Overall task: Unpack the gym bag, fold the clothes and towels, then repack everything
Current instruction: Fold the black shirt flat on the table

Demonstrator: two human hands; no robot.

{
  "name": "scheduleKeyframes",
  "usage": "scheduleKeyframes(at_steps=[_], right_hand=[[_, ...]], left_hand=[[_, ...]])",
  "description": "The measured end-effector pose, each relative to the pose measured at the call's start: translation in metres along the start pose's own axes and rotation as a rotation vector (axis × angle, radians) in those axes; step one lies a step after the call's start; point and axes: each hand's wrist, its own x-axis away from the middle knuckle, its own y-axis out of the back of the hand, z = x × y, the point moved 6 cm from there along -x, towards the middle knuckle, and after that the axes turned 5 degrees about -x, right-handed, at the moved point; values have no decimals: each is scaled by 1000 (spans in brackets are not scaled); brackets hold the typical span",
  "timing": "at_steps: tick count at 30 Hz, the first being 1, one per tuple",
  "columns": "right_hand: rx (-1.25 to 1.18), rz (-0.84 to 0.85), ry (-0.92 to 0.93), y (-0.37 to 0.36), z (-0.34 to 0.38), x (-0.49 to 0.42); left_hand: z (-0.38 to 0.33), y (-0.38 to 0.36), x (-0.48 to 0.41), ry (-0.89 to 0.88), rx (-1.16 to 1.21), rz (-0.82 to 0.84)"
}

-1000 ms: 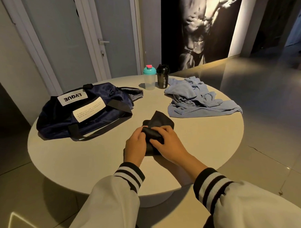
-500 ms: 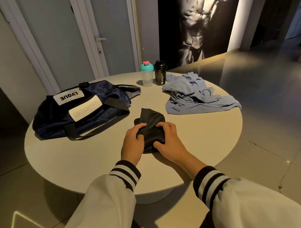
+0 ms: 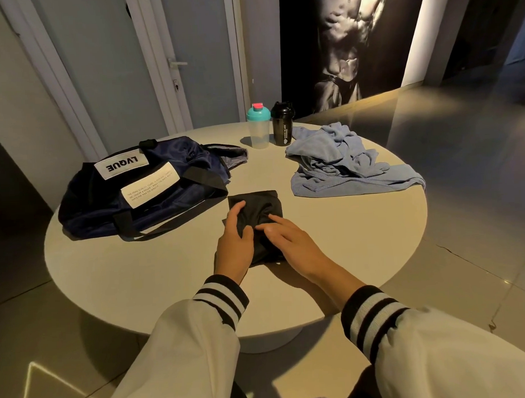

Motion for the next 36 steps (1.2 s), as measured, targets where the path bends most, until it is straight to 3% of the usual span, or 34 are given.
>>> scheduleKeyframes(at_steps=[4, 12, 16, 25, 33, 36], right_hand=[[31, -96, -131, 3, -9, -15], [324, 7, -341, -4, -5, -42], [336, 74, -494, 3, -7, -48], [440, -24, -406, 1, -5, -36], [479, -78, -373, -1, -3, -24], [448, -93, -343, -4, -1, -16]], left_hand=[[3, -3, -4, -5, -84, 31], [6, -10, -5, 17, -185, 71], [7, -14, -3, 1, -256, 94], [4, -16, -5, 45, -400, 122], [8, -8, 1, 174, -106, 58], [8, -7, 3, 148, -398, -16]])
